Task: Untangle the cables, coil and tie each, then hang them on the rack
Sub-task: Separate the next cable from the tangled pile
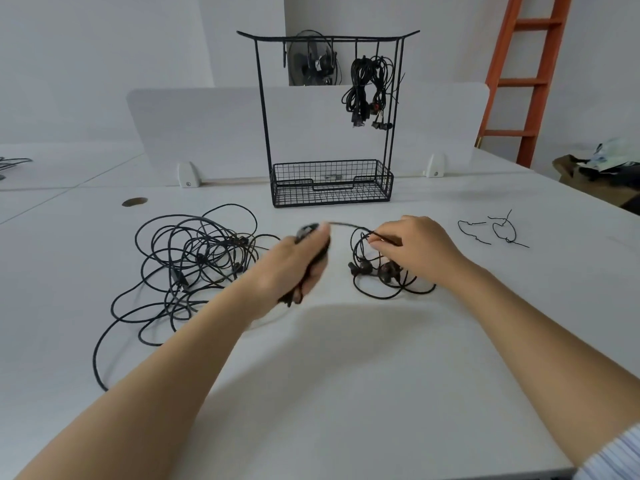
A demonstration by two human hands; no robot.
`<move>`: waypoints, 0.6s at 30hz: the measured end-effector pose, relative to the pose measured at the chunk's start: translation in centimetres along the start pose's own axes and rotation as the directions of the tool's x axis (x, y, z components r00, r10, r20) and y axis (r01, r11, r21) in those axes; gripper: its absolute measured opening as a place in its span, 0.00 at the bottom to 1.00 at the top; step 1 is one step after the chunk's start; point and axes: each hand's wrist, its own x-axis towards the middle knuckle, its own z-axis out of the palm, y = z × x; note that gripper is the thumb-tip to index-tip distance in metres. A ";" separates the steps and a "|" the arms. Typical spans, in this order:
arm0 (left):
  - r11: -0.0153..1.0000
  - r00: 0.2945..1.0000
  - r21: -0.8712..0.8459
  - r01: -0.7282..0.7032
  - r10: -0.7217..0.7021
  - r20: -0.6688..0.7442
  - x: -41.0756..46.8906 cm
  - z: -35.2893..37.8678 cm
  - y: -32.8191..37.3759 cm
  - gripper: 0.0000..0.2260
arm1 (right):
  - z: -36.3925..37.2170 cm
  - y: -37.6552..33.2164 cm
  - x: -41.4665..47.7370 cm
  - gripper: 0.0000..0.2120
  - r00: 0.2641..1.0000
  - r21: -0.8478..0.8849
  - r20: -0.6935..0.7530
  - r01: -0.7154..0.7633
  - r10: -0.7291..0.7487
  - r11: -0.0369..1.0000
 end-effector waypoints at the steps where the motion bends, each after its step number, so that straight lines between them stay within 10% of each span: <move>1: 0.996 0.991 -0.074 -0.051 0.042 -0.126 0.4 -0.2 -0.2 0.24 | -0.2 -0.2 0.0 0.07 1.000 0.103 -0.010 -0.025 0.026 0.994; 5: 0.821 0.879 -0.516 -0.244 -0.038 -0.476 1.3 -1.6 -0.5 0.23 | -0.7 -2.0 -0.2 0.04 0.995 0.327 0.100 -0.046 0.014 0.944; 9: 0.512 0.900 -0.811 -0.285 -0.149 -0.410 1.3 -2.8 -0.2 0.23 | -1.1 -3.3 -0.7 0.04 0.960 0.449 0.278 -0.103 -0.030 0.888; 15: 0.204 0.903 -0.921 -0.331 -0.216 -0.372 0.9 -3.5 0.3 0.31 | -1.9 -2.3 -0.4 0.06 0.979 0.625 0.181 -0.184 0.088 0.759; 18: 0.341 0.929 -0.916 -0.211 -0.221 -0.296 0.7 -3.6 0.5 0.28 | -2.4 -2.1 -0.4 0.06 0.985 0.676 0.104 -0.173 0.139 0.716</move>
